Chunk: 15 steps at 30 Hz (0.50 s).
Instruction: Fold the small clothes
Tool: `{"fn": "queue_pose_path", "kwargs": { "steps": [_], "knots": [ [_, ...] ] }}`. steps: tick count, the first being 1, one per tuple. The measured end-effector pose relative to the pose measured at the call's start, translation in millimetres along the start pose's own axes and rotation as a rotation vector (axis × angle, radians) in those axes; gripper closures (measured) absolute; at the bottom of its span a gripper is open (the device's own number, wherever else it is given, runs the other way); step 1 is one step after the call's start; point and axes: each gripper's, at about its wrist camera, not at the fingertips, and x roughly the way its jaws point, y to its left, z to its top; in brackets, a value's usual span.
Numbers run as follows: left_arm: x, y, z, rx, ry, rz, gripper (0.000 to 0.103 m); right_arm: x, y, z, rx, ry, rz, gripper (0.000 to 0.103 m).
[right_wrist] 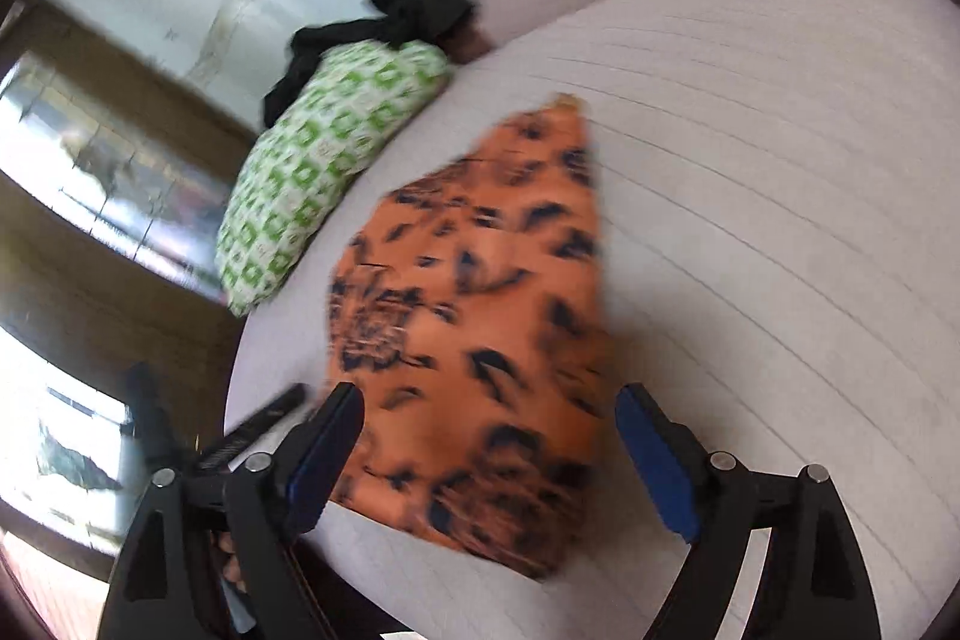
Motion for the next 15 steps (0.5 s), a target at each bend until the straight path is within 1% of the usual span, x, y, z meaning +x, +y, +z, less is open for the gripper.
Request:
{"fn": "queue_pose_path", "kwargs": {
  "steps": [1, 2, 5, 7, 9, 11, 13, 15],
  "knots": [
    [0, -4, 0, 0.016, -0.006, 0.004, 0.034, 0, -10, -3, 0.037, 0.007, 0.006, 0.015],
    [2, -8, 0, 0.033, -0.002, 0.005, 0.032, -1, -20, -6, 0.068, 0.013, 0.020, 0.015],
    [17, -13, -2, 0.035, 0.052, -0.017, 0.033, 6, -30, -6, 0.106, 0.028, 0.071, 0.015],
    [18, -13, -4, 0.023, 0.069, -0.030, 0.033, 11, -30, -5, 0.109, 0.025, 0.077, 0.015],
    [13, -19, -4, 0.029, 0.046, -0.040, 0.033, 16, -29, -2, 0.121, 0.028, 0.104, 0.015],
    [6, -29, 0, 0.058, 0.014, -0.023, 0.033, 20, -29, 2, 0.122, 0.029, 0.117, 0.015],
    [2, -40, 4, 0.100, -0.017, -0.015, 0.033, 29, -28, 10, 0.122, 0.043, 0.129, 0.015],
    [7, -51, 5, 0.147, -0.025, 0.003, 0.033, 42, -27, 16, 0.133, 0.064, 0.160, 0.015]
  ]
}}
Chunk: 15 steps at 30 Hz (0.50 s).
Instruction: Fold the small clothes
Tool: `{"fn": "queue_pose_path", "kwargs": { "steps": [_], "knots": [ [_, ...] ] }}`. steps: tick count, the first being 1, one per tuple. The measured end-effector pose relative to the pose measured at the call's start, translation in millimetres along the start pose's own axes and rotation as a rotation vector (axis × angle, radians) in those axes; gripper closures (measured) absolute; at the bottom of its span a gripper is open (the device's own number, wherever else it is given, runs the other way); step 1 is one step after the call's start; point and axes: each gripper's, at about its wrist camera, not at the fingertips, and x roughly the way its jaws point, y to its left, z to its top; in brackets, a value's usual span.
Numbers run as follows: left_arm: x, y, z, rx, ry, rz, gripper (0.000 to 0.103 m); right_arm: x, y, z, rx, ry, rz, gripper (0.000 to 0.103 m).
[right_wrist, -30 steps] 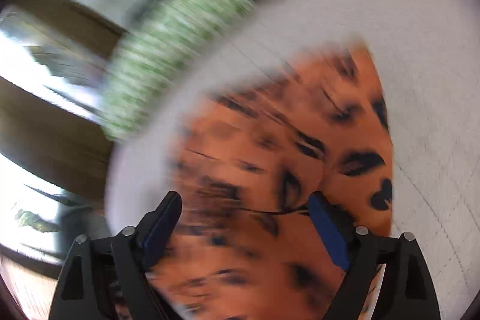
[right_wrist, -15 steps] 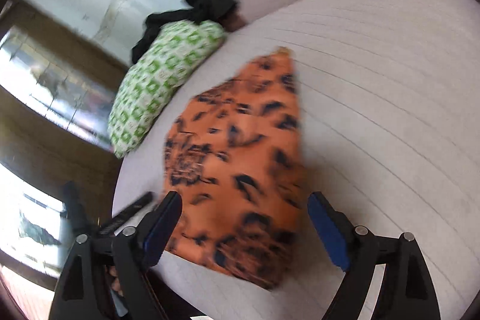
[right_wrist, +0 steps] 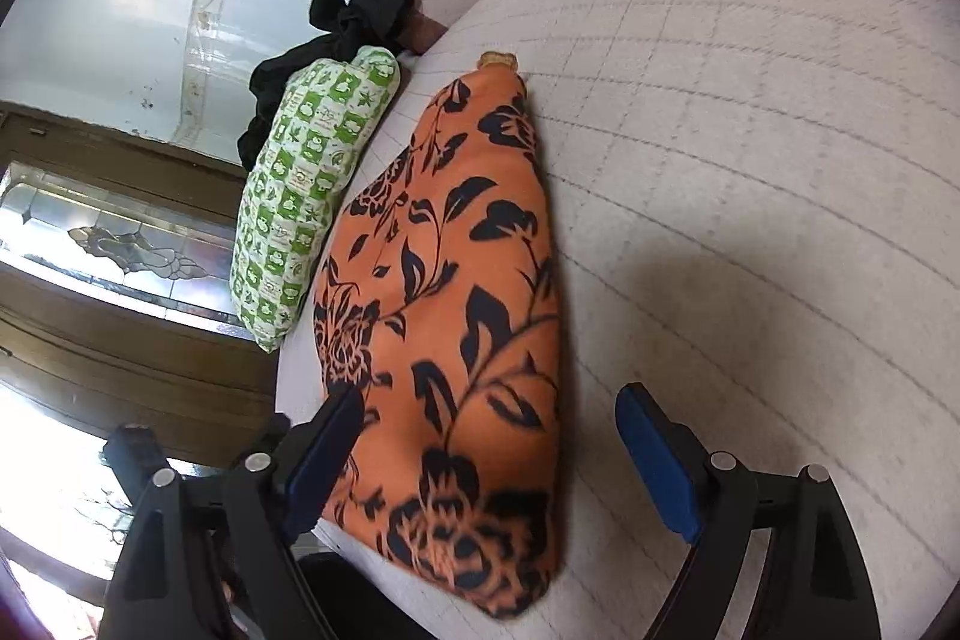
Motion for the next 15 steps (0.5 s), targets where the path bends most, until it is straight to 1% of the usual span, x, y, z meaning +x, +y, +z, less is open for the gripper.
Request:
{"fn": "queue_pose_path", "kwargs": {
  "steps": [2, 3, 4, 5, 6, 7, 9, 10, 11, 12, 13, 14, 15],
  "knots": [
    [19, -5, -2, 0.034, 0.046, 0.032, 0.033, 11, 0, 5, 0.003, 0.013, 0.002, 0.015],
    [34, -6, -7, 0.048, 0.097, 0.063, 0.033, 17, -1, 6, 0.004, 0.019, -0.001, 0.015],
    [49, -5, -13, 0.048, 0.149, 0.078, 0.032, 25, 0, 8, -0.002, 0.031, 0.003, 0.024],
    [52, 0, -18, 0.016, 0.140, 0.059, 0.030, 34, 3, 8, -0.030, 0.060, -0.017, 0.064],
    [51, 6, -20, -0.019, 0.129, 0.039, 0.030, 37, 6, 7, -0.045, 0.075, -0.034, 0.066],
    [50, 8, -20, -0.028, 0.131, 0.032, 0.030, 35, 12, 5, -0.073, 0.062, -0.057, 0.067],
    [51, 9, -21, -0.019, 0.127, 0.029, 0.030, 25, 40, -4, -0.213, 0.021, -0.133, 0.068],
    [52, 9, -22, -0.016, 0.125, 0.024, 0.030, 24, 46, -8, -0.259, 0.013, -0.157, 0.068],
    [53, 10, -22, -0.020, 0.125, 0.018, 0.029, 34, 43, -10, -0.285, 0.041, -0.210, 0.066],
    [54, 11, -22, -0.027, 0.123, 0.014, 0.029, 40, 35, -8, -0.259, 0.069, -0.216, 0.062],
    [54, 13, -22, -0.032, 0.122, 0.007, 0.029, 39, 27, -5, -0.202, 0.070, -0.181, 0.054],
    [55, 14, -22, -0.034, 0.124, 0.000, 0.029, 31, 20, 0, -0.121, 0.055, -0.108, 0.045],
    [55, 16, -22, -0.040, 0.124, -0.007, 0.028, 24, 20, 3, -0.102, 0.030, -0.080, 0.040]
  ]
}}
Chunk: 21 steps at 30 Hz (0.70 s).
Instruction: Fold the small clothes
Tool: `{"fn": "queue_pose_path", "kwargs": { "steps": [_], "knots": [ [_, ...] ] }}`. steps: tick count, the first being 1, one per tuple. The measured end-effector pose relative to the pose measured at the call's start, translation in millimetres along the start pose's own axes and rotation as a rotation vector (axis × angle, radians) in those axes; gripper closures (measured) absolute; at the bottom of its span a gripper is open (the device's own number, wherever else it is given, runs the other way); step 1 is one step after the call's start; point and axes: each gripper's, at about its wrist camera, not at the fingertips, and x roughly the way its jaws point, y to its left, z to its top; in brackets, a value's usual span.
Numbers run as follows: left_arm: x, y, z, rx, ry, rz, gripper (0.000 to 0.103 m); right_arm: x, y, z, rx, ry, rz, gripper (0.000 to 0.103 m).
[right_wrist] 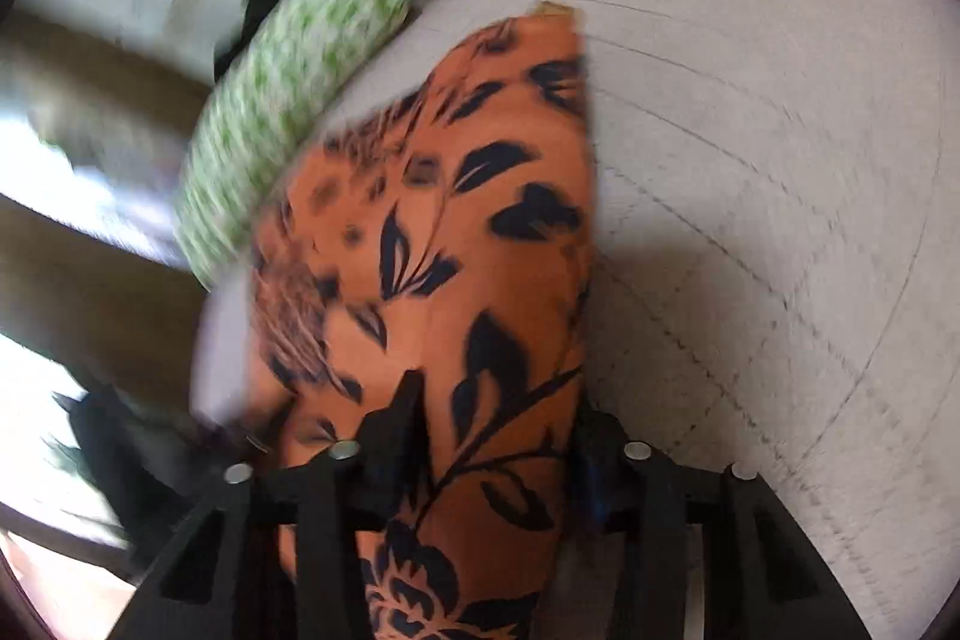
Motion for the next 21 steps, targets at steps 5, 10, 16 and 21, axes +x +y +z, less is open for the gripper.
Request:
{"fn": "queue_pose_path", "kwargs": {
  "steps": [5, 10, 16, 21],
  "knots": [
    [2, 1, 1, -0.003, -0.006, -0.001, 0.026, -3, -13, 40, 0.082, -0.073, 0.068, 0.019],
    [2, 2, -1, -0.012, -0.008, -0.004, 0.024, 29, 9, 62, -0.035, -0.036, -0.027, 0.069],
    [1, 3, -1, -0.012, -0.013, -0.009, 0.024, 18, 12, 52, -0.048, -0.053, -0.162, 0.043],
    [1, 5, -2, -0.027, -0.011, -0.016, 0.024, -16, 17, 18, -0.101, -0.098, -0.170, 0.022]
  ]
}}
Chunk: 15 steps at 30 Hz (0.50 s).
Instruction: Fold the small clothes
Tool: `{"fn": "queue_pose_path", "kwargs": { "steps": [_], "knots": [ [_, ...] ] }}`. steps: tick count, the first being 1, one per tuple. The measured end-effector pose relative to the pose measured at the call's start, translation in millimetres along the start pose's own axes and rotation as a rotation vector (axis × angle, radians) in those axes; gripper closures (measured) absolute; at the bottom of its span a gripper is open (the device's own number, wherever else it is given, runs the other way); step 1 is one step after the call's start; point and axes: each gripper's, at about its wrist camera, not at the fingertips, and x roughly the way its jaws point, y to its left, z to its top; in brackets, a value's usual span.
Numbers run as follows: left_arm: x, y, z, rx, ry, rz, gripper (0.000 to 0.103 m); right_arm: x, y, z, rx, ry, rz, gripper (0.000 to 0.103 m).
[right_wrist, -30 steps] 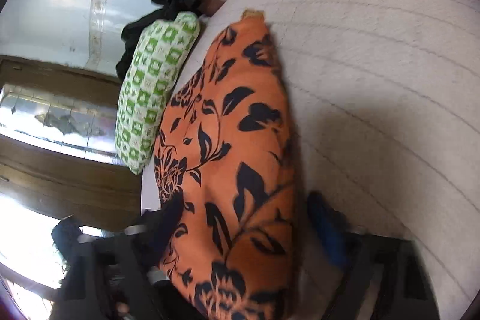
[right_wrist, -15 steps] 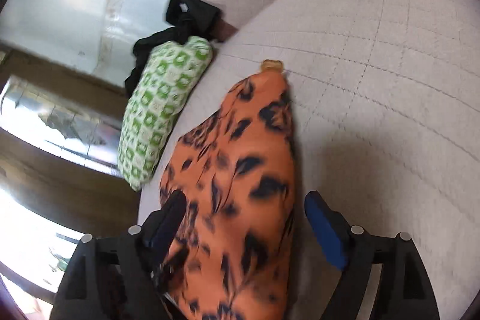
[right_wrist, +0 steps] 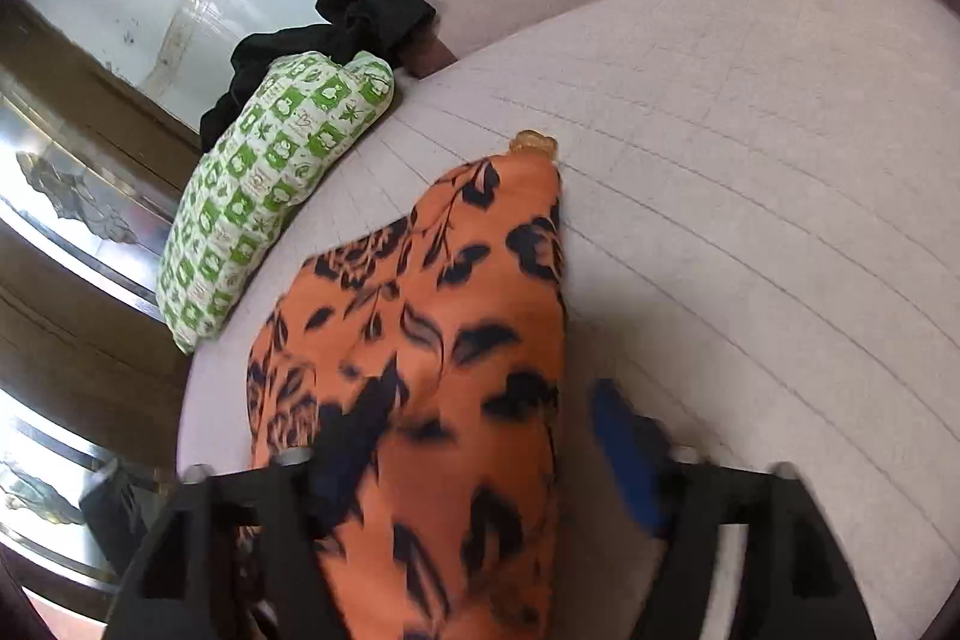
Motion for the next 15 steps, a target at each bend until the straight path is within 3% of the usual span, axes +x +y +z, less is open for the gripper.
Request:
{"fn": "queue_pose_path", "kwargs": {
  "steps": [3, 4, 7, 9, 10, 11, 12, 15],
  "knots": [
    [0, 1, 0, -0.004, -0.002, -0.001, 0.024, 13, -5, -18, 0.033, 0.095, 0.042, 0.026],
    [0, 1, 0, -0.004, -0.001, -0.001, 0.024, 21, -1, -23, 0.019, 0.128, 0.063, 0.057],
    [-3, 0, -2, 0.005, -0.012, 0.010, 0.024, 15, 18, -30, -0.101, 0.109, -0.023, 0.064],
    [-4, 0, -3, 0.005, -0.014, 0.009, 0.024, 9, 32, -31, -0.162, 0.075, -0.070, 0.064],
    [-4, -1, -3, 0.000, -0.010, 0.001, 0.024, 8, 31, -33, -0.164, 0.069, -0.080, 0.057],
    [-3, 0, -3, -0.003, -0.007, -0.004, 0.024, 11, 28, -34, -0.150, 0.078, -0.094, 0.040],
    [-3, -1, -3, -0.006, -0.007, -0.004, 0.024, 11, 20, -38, -0.108, 0.102, -0.092, 0.035],
    [-5, -2, -4, -0.007, -0.009, -0.007, 0.024, -3, 2, -55, -0.030, 0.086, -0.042, 0.031]
  ]
}}
